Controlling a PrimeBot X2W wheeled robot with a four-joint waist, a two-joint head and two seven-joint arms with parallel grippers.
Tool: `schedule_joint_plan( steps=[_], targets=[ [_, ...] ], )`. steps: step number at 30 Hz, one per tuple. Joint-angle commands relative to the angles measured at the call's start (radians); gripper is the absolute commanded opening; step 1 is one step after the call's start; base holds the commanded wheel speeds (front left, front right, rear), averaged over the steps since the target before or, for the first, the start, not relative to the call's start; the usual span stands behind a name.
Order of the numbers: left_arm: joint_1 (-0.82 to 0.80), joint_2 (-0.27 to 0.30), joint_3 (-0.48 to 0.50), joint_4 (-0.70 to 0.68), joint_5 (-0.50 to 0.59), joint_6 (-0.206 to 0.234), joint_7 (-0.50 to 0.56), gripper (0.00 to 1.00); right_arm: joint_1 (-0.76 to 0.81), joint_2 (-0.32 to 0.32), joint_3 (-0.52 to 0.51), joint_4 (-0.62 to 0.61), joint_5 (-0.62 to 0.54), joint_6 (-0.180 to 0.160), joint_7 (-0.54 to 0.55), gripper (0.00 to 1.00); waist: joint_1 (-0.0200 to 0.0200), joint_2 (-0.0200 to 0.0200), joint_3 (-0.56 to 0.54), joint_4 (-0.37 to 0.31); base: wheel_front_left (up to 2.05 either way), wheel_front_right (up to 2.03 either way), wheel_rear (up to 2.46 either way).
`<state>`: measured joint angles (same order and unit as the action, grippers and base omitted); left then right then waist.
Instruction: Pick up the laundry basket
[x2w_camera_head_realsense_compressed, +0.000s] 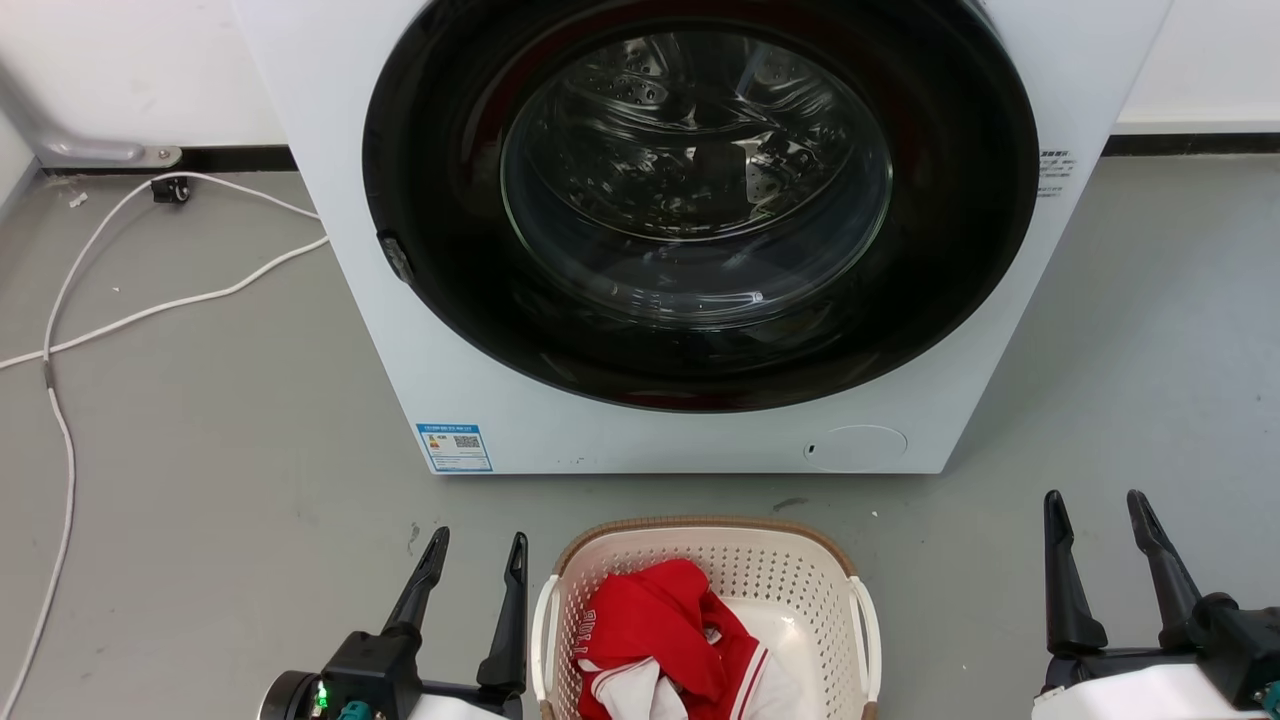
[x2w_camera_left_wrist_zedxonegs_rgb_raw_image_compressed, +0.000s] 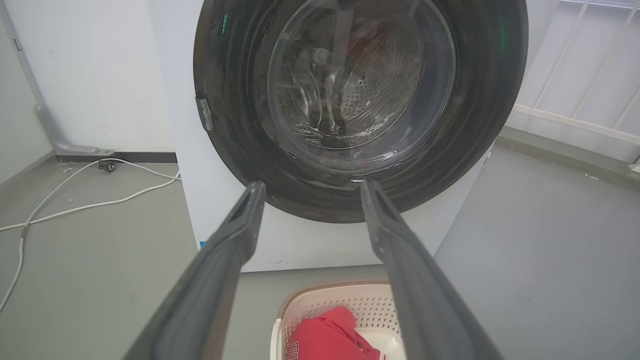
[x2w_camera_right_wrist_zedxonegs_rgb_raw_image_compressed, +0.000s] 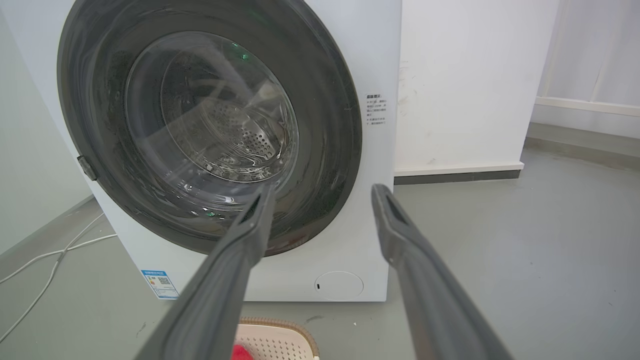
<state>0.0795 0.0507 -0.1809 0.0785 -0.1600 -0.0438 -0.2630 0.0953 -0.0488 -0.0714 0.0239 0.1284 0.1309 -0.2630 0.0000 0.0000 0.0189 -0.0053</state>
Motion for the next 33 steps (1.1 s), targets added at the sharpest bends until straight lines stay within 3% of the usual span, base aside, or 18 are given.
schedule_joint_plan(
  steps=[1, 8, 15, 16, 21, 24, 30, 33],
  targets=[
    [-0.007, -0.001, 0.001, 0.001, 0.004, 0.0, -0.003, 1.0, -0.007, -0.003, 0.0, 0.0, 0.0, 0.0, -0.003, 1.0, 0.0, 0.0, 0.005, -0.001, 0.0, 0.0, 0.0],
    [-0.037, -0.001, 0.002, 0.013, 0.007, 0.001, -0.003, 1.0, -0.04, -0.003, 0.009, 0.014, -0.021, 0.0, -0.003, 1.0, 0.0, 0.0, 0.066, -0.009, 0.0, 0.0, 0.0],
    [-0.138, 0.0, 0.014, 0.074, -0.004, -0.009, -0.003, 1.0, -0.153, -0.002, 0.02, 0.06, -0.026, 0.0, -0.003, 1.0, 0.0, 0.0, 0.224, -0.038, 0.0, 0.0, 0.0],
    [-0.194, 0.0, 0.036, 0.116, 0.012, -0.02, -0.003, 1.0, -0.215, -0.003, 0.036, 0.092, -0.032, 0.0, -0.003, 1.0, 0.0, 0.0, 0.313, -0.056, 0.0, 0.0, 0.0],
    [-0.327, 0.018, 0.081, 0.226, 0.034, -0.047, -0.003, 1.0, -0.333, -0.002, 0.057, 0.196, -0.031, 0.0, -0.003, 1.0, 0.0, 0.0, 0.47, -0.081, 0.0, 0.0, 0.0],
    [-0.398, 0.026, 0.08, 0.326, 0.029, -0.061, -0.003, 1.0, -0.395, -0.002, 0.057, 0.273, -0.042, 0.0, -0.003, 1.0, 0.0, 0.0, 0.532, -0.082, 0.0, 0.0, 0.0],
    [-0.545, 0.056, 0.076, 0.541, 0.019, -0.076, -0.003, 1.0, -0.532, -0.001, 0.084, 0.49, 0.06, 0.0, 0.063, 1.0, 0.0, 0.0, 0.625, -0.088, 0.0, 0.0, 0.0],
    [-0.612, 0.065, 0.066, 0.643, 0.016, -0.079, -0.003, 1.0, -0.609, -0.001, 0.125, 0.6, 0.028, 0.0, 0.097, 1.0, 0.0, 0.0, 0.664, -0.09, 0.0, 0.0, 0.0]
  ],
)
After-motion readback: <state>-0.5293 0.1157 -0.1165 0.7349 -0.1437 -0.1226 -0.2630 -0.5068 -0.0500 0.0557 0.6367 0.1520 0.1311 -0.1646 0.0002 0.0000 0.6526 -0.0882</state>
